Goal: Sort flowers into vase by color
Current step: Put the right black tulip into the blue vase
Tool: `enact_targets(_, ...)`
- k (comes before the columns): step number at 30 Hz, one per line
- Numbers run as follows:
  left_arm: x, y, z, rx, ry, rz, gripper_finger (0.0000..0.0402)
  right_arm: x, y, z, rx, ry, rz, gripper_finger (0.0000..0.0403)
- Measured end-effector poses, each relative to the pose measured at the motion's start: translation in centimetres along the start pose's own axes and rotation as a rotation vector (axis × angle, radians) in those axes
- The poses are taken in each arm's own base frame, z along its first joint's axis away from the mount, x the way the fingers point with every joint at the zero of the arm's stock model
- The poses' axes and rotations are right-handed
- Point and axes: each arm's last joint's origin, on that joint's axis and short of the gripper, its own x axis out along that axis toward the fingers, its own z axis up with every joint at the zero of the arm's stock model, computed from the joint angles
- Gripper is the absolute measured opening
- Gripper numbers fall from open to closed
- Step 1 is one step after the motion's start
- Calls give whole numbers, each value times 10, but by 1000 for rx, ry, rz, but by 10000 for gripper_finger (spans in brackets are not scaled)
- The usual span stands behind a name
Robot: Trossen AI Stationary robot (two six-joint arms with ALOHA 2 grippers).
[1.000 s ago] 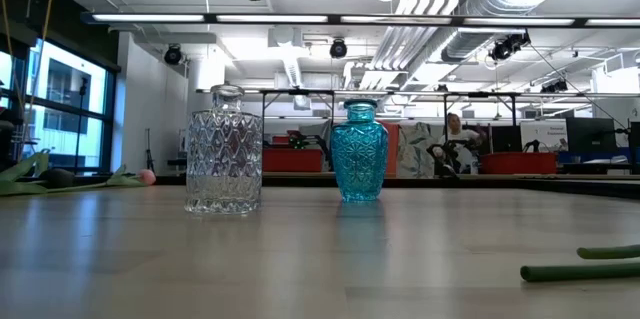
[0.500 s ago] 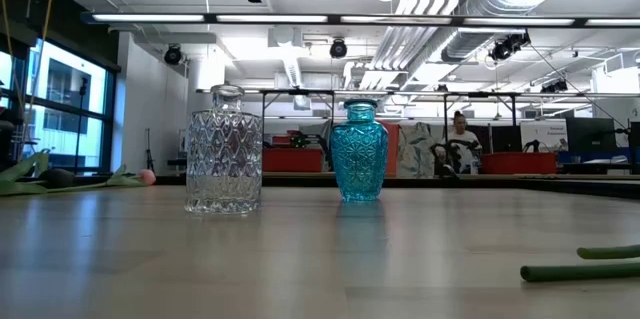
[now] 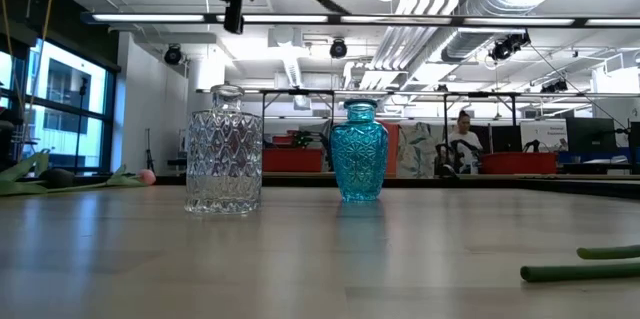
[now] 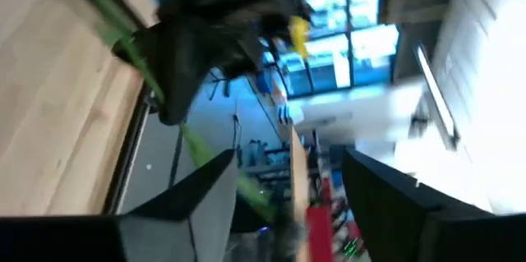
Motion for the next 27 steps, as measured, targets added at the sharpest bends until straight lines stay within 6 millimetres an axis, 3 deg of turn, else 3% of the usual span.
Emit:
enact_targets(4, -2, 2, 9, 217, -94, 28, 1, -26, -20, -19, 369, 76, -46, 232)
enact_targets(9, 31, 16, 5, 440, -267, -45, 0, -57, -28, -52, 796, 131, 47, 233)
enact_targets(13, 66, 41, 1, 742, -375, -89, 0, -71, -27, -65, 980, 180, 98, 233)
enact_targets(17, 84, 59, -4, 995, -486, -154, 0, -78, -27, -66, 1067, 174, 124, 233)
enact_targets(22, 106, 81, -31, 824, -466, -269, 0, -77, -23, -62, 1100, 175, 138, 233)
enact_targets(27, 115, 89, -60, 728, -593, -278, 0, -75, -21, -60, 1096, 183, 135, 233)
